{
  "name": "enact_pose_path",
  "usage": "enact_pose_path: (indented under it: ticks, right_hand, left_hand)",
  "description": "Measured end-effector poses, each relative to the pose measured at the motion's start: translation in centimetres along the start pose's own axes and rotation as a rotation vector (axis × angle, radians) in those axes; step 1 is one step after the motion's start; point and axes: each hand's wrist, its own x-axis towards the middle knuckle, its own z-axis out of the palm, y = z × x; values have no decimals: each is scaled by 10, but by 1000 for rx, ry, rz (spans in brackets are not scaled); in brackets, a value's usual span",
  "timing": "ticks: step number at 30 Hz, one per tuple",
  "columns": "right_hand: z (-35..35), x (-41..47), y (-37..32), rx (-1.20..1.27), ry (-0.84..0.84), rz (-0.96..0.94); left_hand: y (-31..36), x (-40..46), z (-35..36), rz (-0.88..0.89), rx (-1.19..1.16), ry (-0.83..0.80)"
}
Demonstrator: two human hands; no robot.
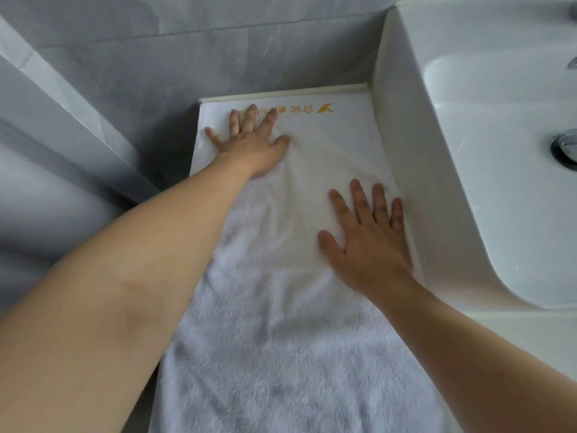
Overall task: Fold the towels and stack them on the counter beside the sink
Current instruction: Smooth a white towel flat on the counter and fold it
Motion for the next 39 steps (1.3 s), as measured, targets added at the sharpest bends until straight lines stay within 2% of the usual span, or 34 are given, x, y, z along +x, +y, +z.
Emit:
enact_pose_path:
  ticks: [3,6,8,10,14,17,21,26,31,33,36,39]
  right_hand:
    - [-1,6,1,-1,-10,-10]
    - [-3,9,0,8,0,-8]
    - [-3,8,-1,9,1,0]
    - [-2,9,-1,9,6,7]
    - [-1,11,-2,16,11,17]
    - [-1,10,-3,39,22,18]
    - [0,10,-2,34,4,15]
    - [1,10,-3,47,14,24]
    - [-1,11,-4,53,29,31]
    - [-1,11,-4,46,17,24]
    - [-3,12,-3,28,-6,19]
    - [-3,12,-4,23,-2,21]
  left_hand:
    - [35,8,-17,152,-60,134]
    - [71,13,-19,316,-121,31]
    - [79,18,-4,316,-52,-17]
    - [80,22,6,312,-3,22]
    - [84,27,9,293,6,48]
    - [99,30,-1,261,-50,1]
    - [129,33,-3,404,-20,2]
    - [123,39,13,457,19,76]
    - [122,34,0,494,63,30]
    - [108,21,-8,453,71,94]
    - [56,-22,-17,216,-40,244]
    - [0,-62,-1,13,-50,159]
